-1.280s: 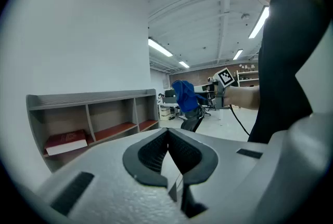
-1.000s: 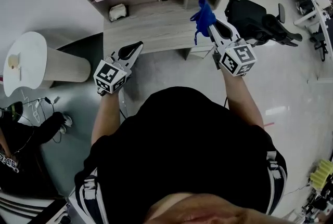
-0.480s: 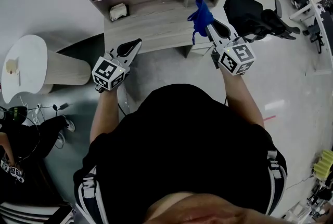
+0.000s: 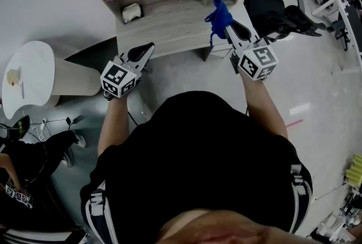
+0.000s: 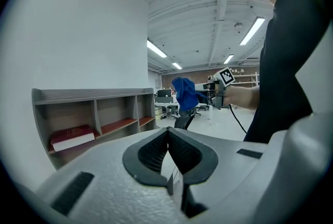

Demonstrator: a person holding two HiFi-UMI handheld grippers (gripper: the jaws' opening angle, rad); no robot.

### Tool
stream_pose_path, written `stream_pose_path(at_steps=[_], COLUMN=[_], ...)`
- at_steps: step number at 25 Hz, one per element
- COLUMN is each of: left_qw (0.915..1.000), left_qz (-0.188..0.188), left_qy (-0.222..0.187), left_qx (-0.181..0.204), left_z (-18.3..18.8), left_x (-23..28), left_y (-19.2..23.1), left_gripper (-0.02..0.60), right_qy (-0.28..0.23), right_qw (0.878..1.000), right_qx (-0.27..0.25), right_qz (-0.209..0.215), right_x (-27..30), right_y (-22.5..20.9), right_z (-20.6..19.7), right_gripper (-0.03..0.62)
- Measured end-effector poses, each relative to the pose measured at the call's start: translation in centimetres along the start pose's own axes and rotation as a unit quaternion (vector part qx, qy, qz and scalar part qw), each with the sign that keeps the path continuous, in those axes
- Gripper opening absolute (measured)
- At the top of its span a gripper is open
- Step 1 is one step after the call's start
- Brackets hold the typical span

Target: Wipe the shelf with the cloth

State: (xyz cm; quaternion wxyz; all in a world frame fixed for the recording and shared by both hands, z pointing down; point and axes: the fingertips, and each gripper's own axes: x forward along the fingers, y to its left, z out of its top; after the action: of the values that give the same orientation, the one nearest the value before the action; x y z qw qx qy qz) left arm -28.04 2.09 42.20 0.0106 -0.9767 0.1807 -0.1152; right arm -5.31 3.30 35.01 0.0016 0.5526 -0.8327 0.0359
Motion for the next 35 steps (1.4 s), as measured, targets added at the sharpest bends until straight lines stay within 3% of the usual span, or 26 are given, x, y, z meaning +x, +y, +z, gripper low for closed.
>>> stream_pose_path(at_steps=[16, 35], left_qw=[0.9986, 0.9962], left_qz=[-0.050, -0.050], left_qy=[-0.016, -0.069], left_qx=[-0.004, 0.017], left_z=[-2.5, -0.3], left_x=[-4.0, -2.9], left_y=[-0.2, -1.3], left_gripper=[0.017, 0.017], right_qy=[0.018, 0.020], right_qw=[0.999, 0.998], right_qx=[-0.013, -0.023], right_qz=[-0.037, -0.047], right_x=[0.1, 0.3], right_y=[4.9, 3.8], right_z=[-1.6, -1.7], right_gripper=[0.054, 0.054])
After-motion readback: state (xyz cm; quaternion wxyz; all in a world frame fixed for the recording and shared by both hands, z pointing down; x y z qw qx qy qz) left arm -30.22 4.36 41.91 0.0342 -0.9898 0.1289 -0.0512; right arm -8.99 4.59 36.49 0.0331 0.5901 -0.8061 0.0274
